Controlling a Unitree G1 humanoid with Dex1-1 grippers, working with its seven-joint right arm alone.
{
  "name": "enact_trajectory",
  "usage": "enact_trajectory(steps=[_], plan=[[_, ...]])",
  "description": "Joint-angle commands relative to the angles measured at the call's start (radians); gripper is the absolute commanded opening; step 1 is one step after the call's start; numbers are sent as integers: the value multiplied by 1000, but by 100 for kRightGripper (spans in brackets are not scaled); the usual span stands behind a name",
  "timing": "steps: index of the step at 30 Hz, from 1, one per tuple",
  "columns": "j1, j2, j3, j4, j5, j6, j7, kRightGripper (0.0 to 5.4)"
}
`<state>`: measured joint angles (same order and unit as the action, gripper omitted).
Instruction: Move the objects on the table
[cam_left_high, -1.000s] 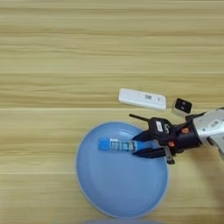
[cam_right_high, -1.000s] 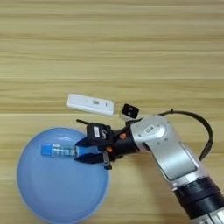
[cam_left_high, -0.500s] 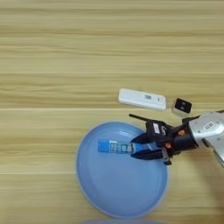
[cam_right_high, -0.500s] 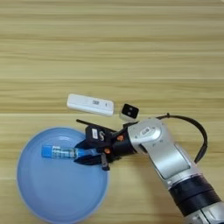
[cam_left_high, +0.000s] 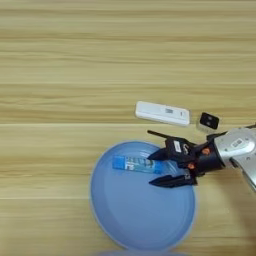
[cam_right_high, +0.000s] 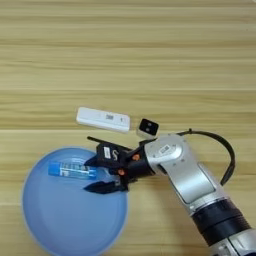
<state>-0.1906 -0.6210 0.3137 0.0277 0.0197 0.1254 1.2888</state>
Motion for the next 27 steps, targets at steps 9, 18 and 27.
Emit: enact_trajectory(steps=[9,18,27], plan=[[-178,-10,-163,-77,124,95,-52,404],[-264,-19,-252,-91,201,149,-79,501],[-341,-48,-312,52,189,108,-110,536]])
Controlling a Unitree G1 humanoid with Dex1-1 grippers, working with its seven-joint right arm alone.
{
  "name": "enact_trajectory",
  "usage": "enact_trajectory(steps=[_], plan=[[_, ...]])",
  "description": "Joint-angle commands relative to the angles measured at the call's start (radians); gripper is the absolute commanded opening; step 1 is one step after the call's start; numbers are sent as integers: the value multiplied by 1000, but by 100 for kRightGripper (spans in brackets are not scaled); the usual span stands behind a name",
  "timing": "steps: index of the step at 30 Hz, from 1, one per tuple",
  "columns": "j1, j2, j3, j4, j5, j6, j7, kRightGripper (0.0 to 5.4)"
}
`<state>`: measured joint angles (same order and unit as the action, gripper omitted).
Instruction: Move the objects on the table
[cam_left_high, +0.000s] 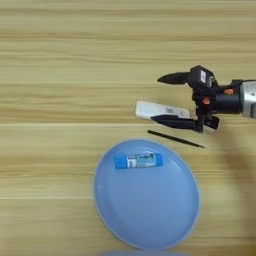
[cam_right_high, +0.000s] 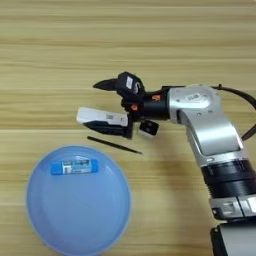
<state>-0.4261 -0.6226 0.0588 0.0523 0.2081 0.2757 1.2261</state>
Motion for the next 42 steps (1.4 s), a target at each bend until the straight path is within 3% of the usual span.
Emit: enact_trajectory(steps=[1,15,23,31,42], plan=[[-112,-48,-61,40,-2,-48,-49,536],[-214,-70,-102,254,-33,-102,-92,536],[-257,-109,-138,380,-35,-148,-100,536],[-269,-133,-157,449,-41,-179,-102,536],[-213,-145,-148,505,-62,-213,-67,536]])
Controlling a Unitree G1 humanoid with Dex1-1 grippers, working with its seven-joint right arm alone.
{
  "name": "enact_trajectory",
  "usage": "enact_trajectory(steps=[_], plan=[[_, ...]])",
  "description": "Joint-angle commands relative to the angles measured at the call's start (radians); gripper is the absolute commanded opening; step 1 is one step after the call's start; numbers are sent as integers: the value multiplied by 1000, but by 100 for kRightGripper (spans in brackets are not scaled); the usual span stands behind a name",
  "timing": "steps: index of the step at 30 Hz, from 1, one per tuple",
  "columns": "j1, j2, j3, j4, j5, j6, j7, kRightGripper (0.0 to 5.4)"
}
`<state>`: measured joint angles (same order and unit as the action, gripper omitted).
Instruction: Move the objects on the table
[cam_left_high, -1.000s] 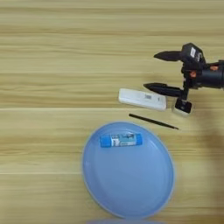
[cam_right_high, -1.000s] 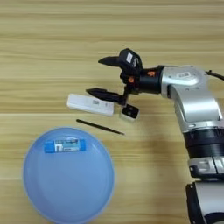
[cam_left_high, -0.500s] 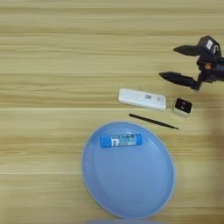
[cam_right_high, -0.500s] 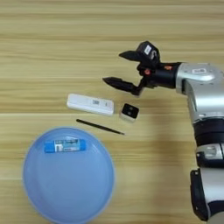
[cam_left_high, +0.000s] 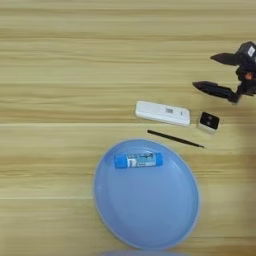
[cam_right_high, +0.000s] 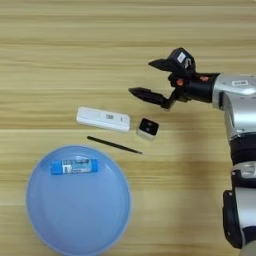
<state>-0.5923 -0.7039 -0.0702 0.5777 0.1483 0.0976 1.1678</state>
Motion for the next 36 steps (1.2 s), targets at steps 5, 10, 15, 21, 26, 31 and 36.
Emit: enact_trajectory(steps=[5,10,15,21,26,31,36], plan=[[-43,-69,-10,53,-19,-87,22,536],[-51,-66,-4,124,-41,-145,37,536],[-55,-61,6,203,-67,-193,40,536],[-62,-48,19,266,-90,-233,39,536],[-60,-44,30,294,-106,-257,32,536],[-56,-36,45,336,-136,-289,21,536],[-46,-23,77,378,-182,-328,-3,536]])
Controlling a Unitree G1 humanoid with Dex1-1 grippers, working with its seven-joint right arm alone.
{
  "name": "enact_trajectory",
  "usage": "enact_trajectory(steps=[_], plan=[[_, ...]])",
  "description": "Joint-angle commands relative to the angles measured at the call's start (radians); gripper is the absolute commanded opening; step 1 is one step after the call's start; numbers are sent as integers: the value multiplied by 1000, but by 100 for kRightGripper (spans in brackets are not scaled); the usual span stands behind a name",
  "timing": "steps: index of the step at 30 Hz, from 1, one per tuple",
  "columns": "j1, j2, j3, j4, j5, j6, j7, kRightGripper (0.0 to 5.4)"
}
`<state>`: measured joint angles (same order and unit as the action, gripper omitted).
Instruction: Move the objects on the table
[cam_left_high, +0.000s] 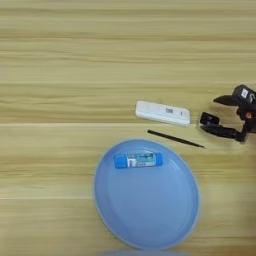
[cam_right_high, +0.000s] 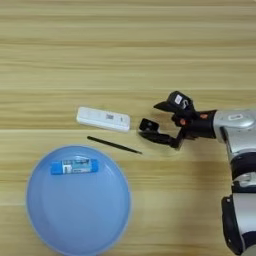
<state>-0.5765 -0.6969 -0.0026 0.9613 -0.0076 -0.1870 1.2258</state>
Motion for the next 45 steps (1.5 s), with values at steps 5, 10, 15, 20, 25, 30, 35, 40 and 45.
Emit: enact_trajectory(steps=[5,10,15,20,25,30,35,40,45], plan=[[-71,-17,29,34,-56,-62,-98,536],[-74,0,41,56,-73,-72,-122,493],[-72,6,45,58,-72,-77,-116,427],[-72,7,44,57,-68,-77,-112,357],[-73,7,43,54,-67,-77,-112,298],[-77,8,36,38,-54,-70,-101,256],[-78,6,22,-17,-28,-59,-80,250],[-69,-2,4,-112,2,-30,-54,249],[-35,-11,-19,-295,62,38,-13,249]])
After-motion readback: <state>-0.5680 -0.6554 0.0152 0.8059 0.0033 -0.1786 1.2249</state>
